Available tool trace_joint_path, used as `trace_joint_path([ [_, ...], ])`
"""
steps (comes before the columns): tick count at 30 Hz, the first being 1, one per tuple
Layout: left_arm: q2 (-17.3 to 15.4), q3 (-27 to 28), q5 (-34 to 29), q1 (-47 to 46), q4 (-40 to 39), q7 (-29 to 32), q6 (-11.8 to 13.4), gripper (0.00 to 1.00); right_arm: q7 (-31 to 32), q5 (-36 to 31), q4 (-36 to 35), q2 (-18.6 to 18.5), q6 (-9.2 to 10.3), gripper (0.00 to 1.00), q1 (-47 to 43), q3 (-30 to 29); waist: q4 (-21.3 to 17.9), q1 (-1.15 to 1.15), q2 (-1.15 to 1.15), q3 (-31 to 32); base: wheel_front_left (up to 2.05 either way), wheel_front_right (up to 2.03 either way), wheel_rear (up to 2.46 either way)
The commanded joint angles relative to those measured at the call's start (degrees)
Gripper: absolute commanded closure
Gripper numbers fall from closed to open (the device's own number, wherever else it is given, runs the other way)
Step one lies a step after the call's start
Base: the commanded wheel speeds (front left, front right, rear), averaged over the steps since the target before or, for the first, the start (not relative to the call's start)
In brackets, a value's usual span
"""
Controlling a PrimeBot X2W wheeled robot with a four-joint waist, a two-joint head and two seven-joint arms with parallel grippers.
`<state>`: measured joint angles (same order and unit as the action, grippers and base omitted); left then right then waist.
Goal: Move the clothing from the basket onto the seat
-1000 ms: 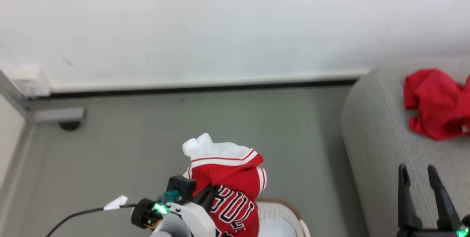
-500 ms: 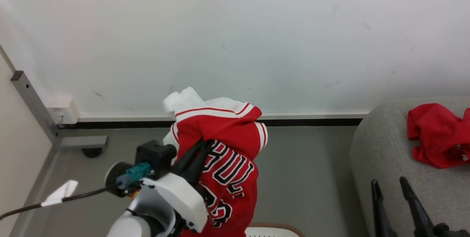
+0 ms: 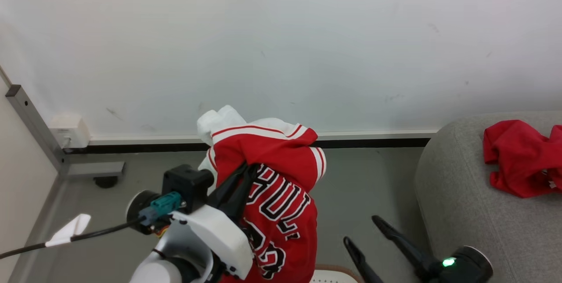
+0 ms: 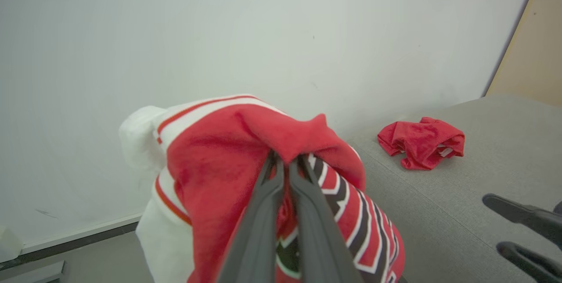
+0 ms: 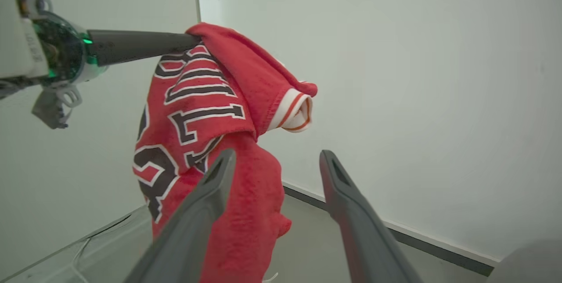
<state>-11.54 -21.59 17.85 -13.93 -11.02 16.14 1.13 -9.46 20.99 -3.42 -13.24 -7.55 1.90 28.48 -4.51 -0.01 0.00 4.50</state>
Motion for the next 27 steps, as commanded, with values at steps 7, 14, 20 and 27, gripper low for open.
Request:
trace_joint_path([
  [7,0.5,-1.8,-0.1,-0.2,0.0,0.4,-0.6,1.0,3.5,6.8,2.7,-4.5,0.13,0.0,10.6,12.4,0.5,0.01,0.0,0.0,0.0,0.0,0.0],
  [14,1.4,-4.4,-0.1,-0.5,0.5,0.7,-1.5,1.0,2.8,11.4,13.0,-1.9,0.13,0.0,20.2,21.0,1.2,0.01,0.0,0.0,0.0,0.0,0.0],
  [20,2.1,-5.9,0.3,-0.3,0.8,1.1,-1.7,1.0,-0.6,15.2,23.4,2.6,0.13,1.0,26.1,26.1,1.9,0.01,0.0,0.0,0.0,0.0,0.0],
  [27,1.4,-5.5,0.2,-0.3,1.3,1.2,-1.2,1.0,-4.4,18.8,28.4,4.0,0.13,1.0,29.2,29.8,2.4,0.01,0.0,-0.5,0.0,0.0,0.0],
])
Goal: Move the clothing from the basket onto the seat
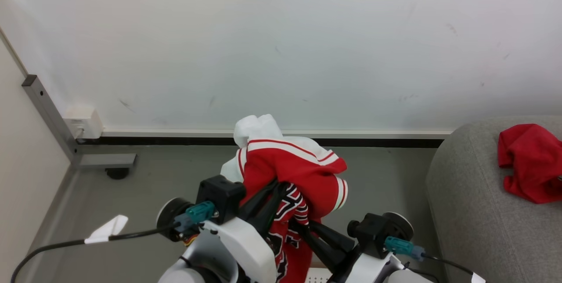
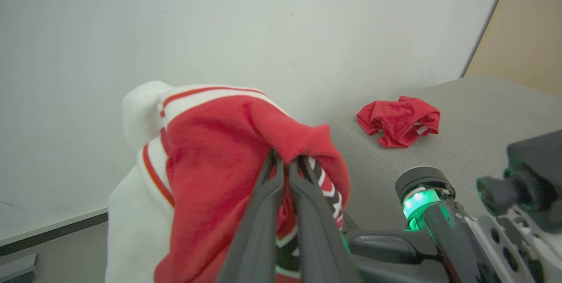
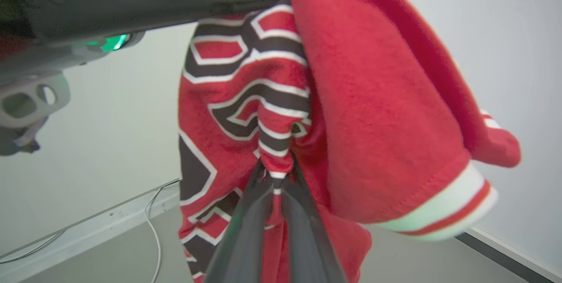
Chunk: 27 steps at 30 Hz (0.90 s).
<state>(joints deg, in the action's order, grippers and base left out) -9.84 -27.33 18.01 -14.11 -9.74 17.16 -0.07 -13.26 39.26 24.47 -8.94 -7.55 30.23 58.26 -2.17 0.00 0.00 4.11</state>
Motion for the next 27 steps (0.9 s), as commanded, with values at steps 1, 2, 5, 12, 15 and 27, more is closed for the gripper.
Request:
trace_joint_path([
  [1,-0.5,0.3,0.0,-0.1,0.1,0.1,0.2,1.0,-0.9,0.9,0.8,-0.5,0.13,1.0,1.1,0.1,0.0,0.0,0.0,-0.1,0.0,0.0,0.0],
  [2,-0.6,0.4,0.0,0.0,0.2,0.0,0.3,1.0,-1.2,1.1,0.9,-0.6,0.13,1.0,1.4,0.1,0.0,0.0,0.0,-0.2,0.0,0.0,0.0],
  [5,-0.8,1.0,-0.3,0.3,0.6,-0.7,1.1,1.0,-1.7,1.5,1.0,-0.9,0.13,1.0,1.7,-0.6,-0.2,0.0,0.0,-0.3,0.0,0.0,0.0],
  [12,-1.4,0.4,-1.5,1.7,1.4,-2.8,1.5,0.0,-2.0,0.8,-0.6,-2.1,0.13,1.0,1.0,-4.4,-0.4,0.0,0.0,-0.5,0.0,0.0,0.0],
  [15,-1.9,-0.2,-2.3,2.7,2.1,-4.1,1.3,0.0,-2.0,0.2,-1.9,-3.0,0.13,1.0,0.1,-7.0,-0.4,0.0,0.0,-0.5,0.0,0.0,0.0],
  [27,-2.8,-2.7,-3.1,6.2,7.0,-8.9,0.6,0.0,-2.0,-2.8,-5.4,-5.7,0.13,1.0,-1.8,-14.5,-0.3,0.0,0.0,-1.1,0.0,0.0,0.0],
])
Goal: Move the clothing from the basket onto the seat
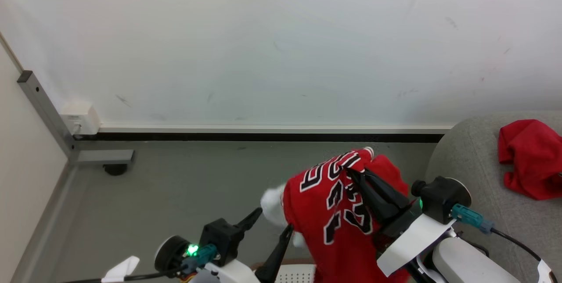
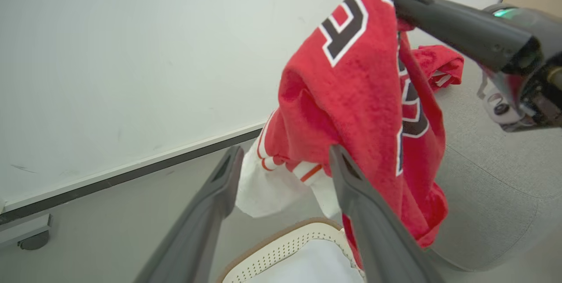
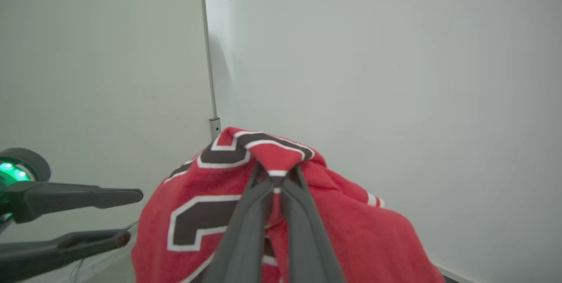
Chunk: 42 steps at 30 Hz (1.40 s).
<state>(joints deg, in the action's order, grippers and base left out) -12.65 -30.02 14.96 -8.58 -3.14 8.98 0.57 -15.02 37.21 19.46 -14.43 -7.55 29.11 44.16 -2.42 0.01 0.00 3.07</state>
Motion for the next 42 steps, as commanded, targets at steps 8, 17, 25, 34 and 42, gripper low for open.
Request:
trace_joint_path([
  [8,0.5,-0.2,0.6,0.1,1.2,-1.8,0.3,0.0,-0.2,-1.2,-0.8,-1.3,0.13,1.0,-1.2,-1.8,-2.2,-0.01,0.0,-0.2,0.0,0.0,0.0],
  [17,1.0,-0.9,1.1,0.4,1.1,-2.8,0.4,0.0,0.0,-2.0,-2.3,-3.4,0.13,1.0,-0.8,-3.7,-11.6,-0.01,0.0,-1.5,0.0,0.0,0.0],
  [25,2.1,-1.9,1.2,-1.1,1.2,-4.2,-0.1,0.0,1.3,-3.3,-5.5,-5.7,0.13,1.0,-2.1,-7.2,-20.7,-0.01,0.0,-3.0,0.0,0.0,0.0],
  [34,3.0,-3.6,0.1,-5.0,0.6,-4.2,-1.4,0.0,3.7,-5.6,-13.3,-8.3,0.13,1.0,-5.7,-16.2,-25.2,-0.01,0.0,-7.5,0.0,0.0,0.0],
  [42,1.6,-4.8,-2.4,-13.0,-2.0,-1.2,-4.1,0.0,5.9,-9.6,-18.4,-6.7,0.13,1.0,-2.2,-27.3,-22.8,-0.01,0.0,-20.3,0.0,0.0,0.0],
])
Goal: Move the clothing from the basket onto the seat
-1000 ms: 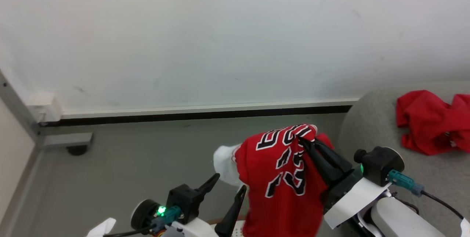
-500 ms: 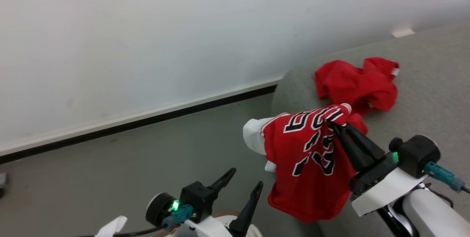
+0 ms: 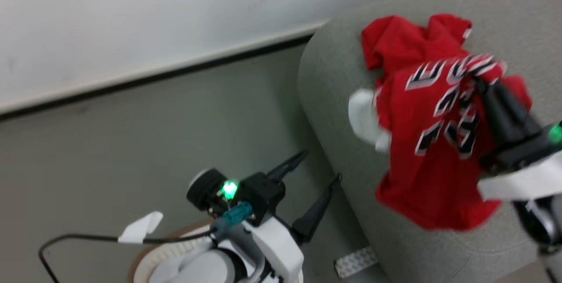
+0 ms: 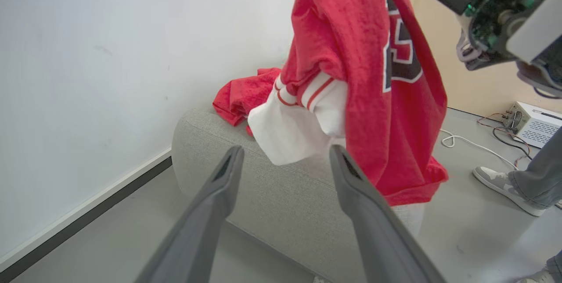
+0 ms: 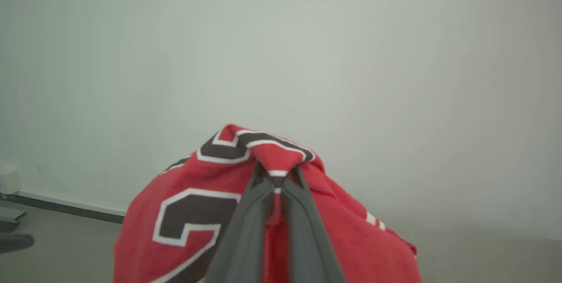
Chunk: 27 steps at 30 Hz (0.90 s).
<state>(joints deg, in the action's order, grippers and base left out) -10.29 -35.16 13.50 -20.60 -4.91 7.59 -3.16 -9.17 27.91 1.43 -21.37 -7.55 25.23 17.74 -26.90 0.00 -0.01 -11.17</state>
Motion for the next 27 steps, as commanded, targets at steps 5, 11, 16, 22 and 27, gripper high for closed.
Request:
trace_joint_path([
  [5,-1.1,-0.1,-2.2,-8.9,-1.9,2.2,-1.9,0.0,1.7,-3.3,0.1,1.8,0.13,1.0,10.7,-10.9,4.6,0.0,0.01,-15.7,0.0,0.0,0.0],
  [11,-1.8,0.3,-3.0,-16.5,-2.3,2.8,-2.8,0.0,6.3,-6.9,6.6,0.8,0.13,1.0,26.8,-22.4,7.2,0.0,0.01,-24.3,0.0,0.0,0.0],
  [16,-2.0,0.8,-2.6,-18.9,-1.9,2.1,-3.0,0.0,9.4,-12.5,17.3,-3.0,0.13,1.0,37.3,-32.6,9.2,0.0,0.01,-28.2,0.0,0.0,0.0],
  [22,-1.9,0.5,-1.8,-17.4,-0.7,0.3,-2.5,0.0,7.7,-23.7,30.4,-3.1,0.13,1.0,35.6,-43.7,11.5,0.0,0.01,-29.1,0.0,0.0,0.0],
  [27,-2.8,1.0,-1.1,-15.1,0.1,-0.7,-1.7,0.0,2.3,-28.6,38.2,1.8,0.14,1.0,30.5,-51.7,11.8,0.0,0.01,-28.2,0.0,0.0,0.0],
])
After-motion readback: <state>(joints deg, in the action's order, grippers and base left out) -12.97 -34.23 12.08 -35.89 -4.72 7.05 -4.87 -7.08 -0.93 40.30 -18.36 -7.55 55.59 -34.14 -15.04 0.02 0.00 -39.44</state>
